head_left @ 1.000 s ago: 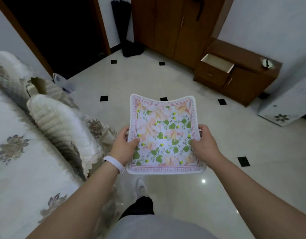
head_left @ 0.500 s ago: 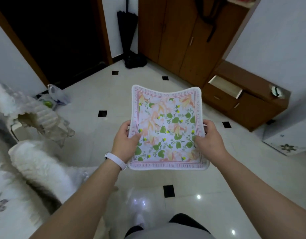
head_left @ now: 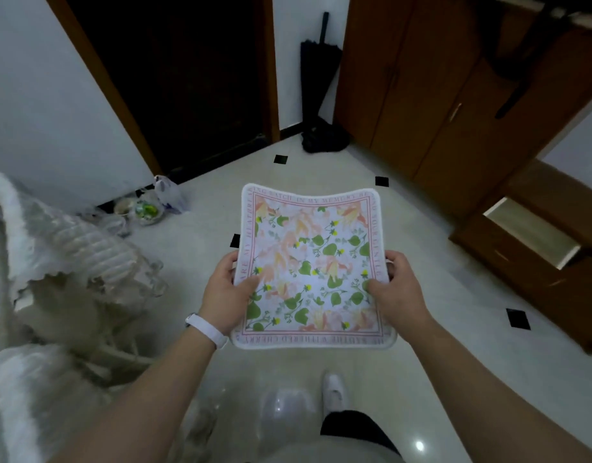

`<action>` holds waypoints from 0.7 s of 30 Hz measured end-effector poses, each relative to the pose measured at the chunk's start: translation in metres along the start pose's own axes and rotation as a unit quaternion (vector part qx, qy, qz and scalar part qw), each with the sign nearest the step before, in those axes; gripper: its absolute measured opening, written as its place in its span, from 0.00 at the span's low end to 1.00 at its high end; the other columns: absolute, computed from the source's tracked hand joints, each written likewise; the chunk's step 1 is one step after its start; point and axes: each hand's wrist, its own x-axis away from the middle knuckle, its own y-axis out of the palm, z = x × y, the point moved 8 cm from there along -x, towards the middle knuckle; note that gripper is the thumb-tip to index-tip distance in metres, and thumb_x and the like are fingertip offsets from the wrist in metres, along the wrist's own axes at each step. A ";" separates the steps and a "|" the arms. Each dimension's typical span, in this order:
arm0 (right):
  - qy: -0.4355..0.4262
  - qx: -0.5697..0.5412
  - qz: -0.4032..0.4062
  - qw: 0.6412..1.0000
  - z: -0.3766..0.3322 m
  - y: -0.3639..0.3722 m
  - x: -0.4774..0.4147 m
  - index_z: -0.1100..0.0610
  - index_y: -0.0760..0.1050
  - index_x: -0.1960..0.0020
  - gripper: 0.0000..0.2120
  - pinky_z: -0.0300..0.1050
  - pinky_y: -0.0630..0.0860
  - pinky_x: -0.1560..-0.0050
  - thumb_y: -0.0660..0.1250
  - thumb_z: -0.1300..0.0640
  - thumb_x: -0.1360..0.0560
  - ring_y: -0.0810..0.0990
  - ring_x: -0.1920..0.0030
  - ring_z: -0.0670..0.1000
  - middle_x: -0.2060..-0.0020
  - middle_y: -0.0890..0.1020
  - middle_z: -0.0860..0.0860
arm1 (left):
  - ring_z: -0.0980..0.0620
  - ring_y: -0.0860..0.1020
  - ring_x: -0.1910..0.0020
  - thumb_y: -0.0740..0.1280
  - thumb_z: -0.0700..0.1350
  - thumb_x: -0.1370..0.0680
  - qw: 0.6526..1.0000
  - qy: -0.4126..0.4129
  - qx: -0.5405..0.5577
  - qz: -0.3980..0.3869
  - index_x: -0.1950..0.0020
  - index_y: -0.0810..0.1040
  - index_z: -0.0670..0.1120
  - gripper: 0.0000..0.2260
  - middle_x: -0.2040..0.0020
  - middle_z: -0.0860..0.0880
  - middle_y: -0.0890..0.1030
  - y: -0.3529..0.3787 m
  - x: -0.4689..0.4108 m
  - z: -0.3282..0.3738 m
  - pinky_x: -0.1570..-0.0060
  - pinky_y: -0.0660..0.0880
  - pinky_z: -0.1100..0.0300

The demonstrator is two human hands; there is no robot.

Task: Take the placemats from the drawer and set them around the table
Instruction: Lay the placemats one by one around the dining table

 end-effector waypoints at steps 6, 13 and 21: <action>-0.034 0.005 -0.071 0.997 -0.045 0.007 -0.103 0.50 0.68 0.40 0.20 0.31 0.75 0.68 0.67 0.67 0.26 0.81 0.58 0.40 0.53 0.80 0.42 | 0.49 0.84 0.56 0.69 0.35 0.24 0.997 0.014 0.001 0.078 0.43 0.74 0.52 0.15 0.50 0.49 0.84 0.002 -0.062 0.032 0.59 0.82 0.52; -0.077 0.014 -0.165 0.983 -0.115 0.094 -0.159 0.49 0.68 0.40 0.20 0.44 0.79 0.60 0.67 0.67 0.26 0.82 0.55 0.46 0.51 0.80 0.43 | 0.47 0.84 0.54 0.68 0.35 0.23 0.983 0.005 0.039 0.181 0.43 0.75 0.53 0.15 0.48 0.47 0.84 -0.062 -0.090 0.048 0.56 0.82 0.48; -0.102 0.063 -0.223 0.967 -0.185 0.232 -0.217 0.48 0.68 0.40 0.20 0.48 0.80 0.59 0.67 0.67 0.25 0.82 0.55 0.47 0.52 0.80 0.43 | 0.42 0.84 0.54 0.68 0.34 0.23 0.961 -0.032 0.127 0.243 0.39 0.74 0.46 0.15 0.48 0.44 0.84 -0.166 -0.168 0.018 0.56 0.81 0.44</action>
